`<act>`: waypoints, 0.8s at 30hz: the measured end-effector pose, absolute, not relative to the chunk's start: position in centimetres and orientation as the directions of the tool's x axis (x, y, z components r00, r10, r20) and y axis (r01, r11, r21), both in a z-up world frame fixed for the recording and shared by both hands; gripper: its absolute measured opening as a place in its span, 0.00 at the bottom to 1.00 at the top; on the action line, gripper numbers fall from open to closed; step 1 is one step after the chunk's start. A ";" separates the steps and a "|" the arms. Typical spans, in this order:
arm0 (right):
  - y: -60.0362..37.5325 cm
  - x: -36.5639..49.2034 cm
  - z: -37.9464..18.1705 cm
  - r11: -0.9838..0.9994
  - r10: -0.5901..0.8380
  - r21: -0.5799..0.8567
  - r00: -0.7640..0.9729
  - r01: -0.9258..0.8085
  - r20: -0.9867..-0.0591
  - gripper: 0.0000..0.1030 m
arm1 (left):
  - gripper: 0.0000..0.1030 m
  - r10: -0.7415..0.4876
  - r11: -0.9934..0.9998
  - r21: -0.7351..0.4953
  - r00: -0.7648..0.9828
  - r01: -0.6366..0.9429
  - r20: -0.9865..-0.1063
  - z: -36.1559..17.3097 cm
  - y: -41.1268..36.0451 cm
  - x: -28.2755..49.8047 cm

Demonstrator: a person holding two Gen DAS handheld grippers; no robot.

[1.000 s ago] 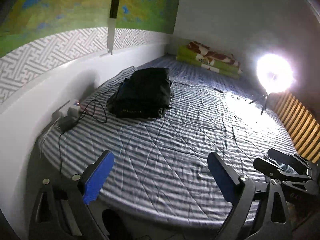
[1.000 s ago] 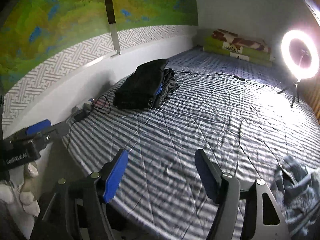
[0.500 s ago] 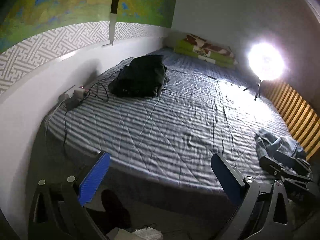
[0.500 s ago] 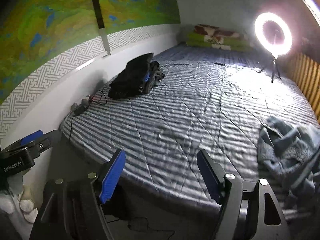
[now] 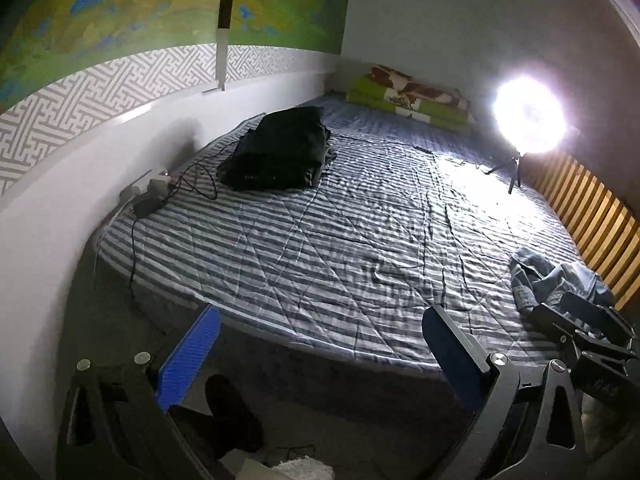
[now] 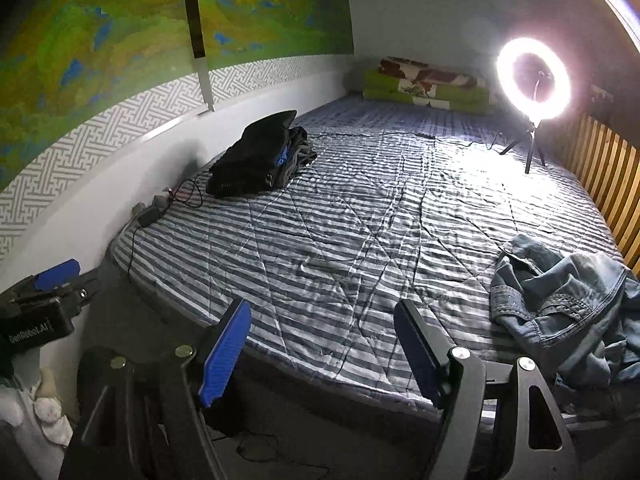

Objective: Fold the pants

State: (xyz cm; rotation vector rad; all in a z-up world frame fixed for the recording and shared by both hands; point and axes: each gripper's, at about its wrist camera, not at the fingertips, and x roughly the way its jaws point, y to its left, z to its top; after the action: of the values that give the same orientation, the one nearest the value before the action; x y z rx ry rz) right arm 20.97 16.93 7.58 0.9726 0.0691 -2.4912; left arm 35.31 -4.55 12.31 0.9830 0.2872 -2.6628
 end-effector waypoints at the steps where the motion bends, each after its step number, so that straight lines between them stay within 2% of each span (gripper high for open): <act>1: 17.0 20.9 7.6 -0.892 -0.403 0.122 -0.642 0.436 -0.652 0.68 | 0.99 -0.198 -0.940 -0.083 -0.727 0.331 -0.658 12.3 -4.4 35.2; 24: 16.5 21.1 7.0 -0.893 -0.391 0.103 -0.639 0.439 -0.663 0.69 | 0.99 -0.193 -0.941 -0.083 -0.720 0.329 -0.667 11.4 -5.3 35.0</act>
State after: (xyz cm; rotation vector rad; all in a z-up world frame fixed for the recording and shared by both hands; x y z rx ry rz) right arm 21.14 16.52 6.96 0.9851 0.0931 -2.4894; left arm 34.98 -5.33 11.37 1.0009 0.2838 -2.6615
